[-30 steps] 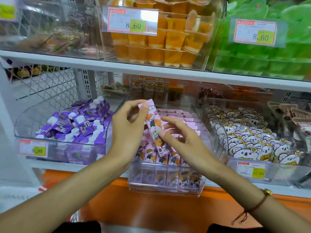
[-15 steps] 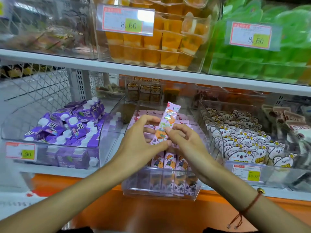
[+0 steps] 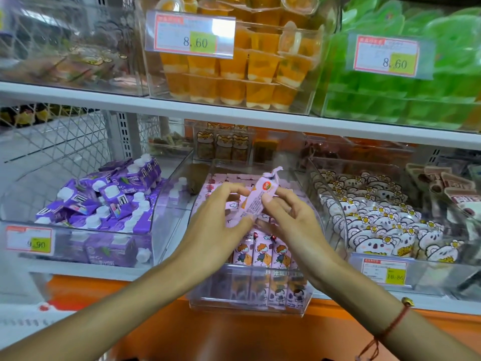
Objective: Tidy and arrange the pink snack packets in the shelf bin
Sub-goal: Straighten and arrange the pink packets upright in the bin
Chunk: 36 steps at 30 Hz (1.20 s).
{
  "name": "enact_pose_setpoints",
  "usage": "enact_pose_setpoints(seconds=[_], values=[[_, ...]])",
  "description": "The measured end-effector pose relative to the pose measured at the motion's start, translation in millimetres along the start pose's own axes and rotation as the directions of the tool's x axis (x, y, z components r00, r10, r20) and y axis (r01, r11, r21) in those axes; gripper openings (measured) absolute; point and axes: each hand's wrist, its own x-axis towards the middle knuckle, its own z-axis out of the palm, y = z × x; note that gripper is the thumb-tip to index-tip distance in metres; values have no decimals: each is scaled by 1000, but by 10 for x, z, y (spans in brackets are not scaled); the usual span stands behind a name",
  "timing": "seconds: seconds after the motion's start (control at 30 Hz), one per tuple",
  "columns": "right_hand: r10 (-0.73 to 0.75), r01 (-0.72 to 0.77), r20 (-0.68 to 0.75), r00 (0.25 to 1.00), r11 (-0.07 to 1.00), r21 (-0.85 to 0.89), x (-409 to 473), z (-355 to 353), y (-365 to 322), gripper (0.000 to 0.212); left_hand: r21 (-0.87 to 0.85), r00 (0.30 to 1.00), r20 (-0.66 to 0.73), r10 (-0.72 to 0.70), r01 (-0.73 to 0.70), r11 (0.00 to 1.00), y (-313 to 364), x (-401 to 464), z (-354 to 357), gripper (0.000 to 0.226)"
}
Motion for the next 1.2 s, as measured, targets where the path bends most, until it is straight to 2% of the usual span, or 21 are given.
enact_pose_setpoints(seconds=[0.1,0.17,0.37,0.5,0.63,0.77,0.83,0.97,1.2], values=[[-41,41,-56,998,999,9,-3,27,3,24,65,997,-75,28,-23,998,40,-7,-8,37],[-50,51,-63,997,999,9,1,28,7,26,42,995,-91,30,-27,999,56,-2,-17,35],[-27,30,48,998,997,-67,3,-29,13,29,-87,997,-4,-71,71,994,-7,31,-10,26],[-150,144,-28,988,979,-142,1,-13,16,24,-69,998,6,-55,56,996,-28,10,-3,23],[-208,195,-87,974,971,-142,-11,-16,9,40,-8,999,-43,3,-3,1000,7,1,-13,31],[-213,209,-11,977,964,-164,-31,-28,-16,26,-60,998,-67,-12,8,998,27,40,-39,28],[-222,228,53,974,950,-214,-43,-41,-44,31,-94,999,-47,-1,-3,996,37,54,-61,31],[-307,343,158,939,884,-317,-87,-32,-65,37,-39,997,-60,38,-40,998,35,61,-96,32],[-344,382,175,923,875,-296,-105,-31,-68,45,-79,996,-55,66,-70,994,34,57,-122,34]])
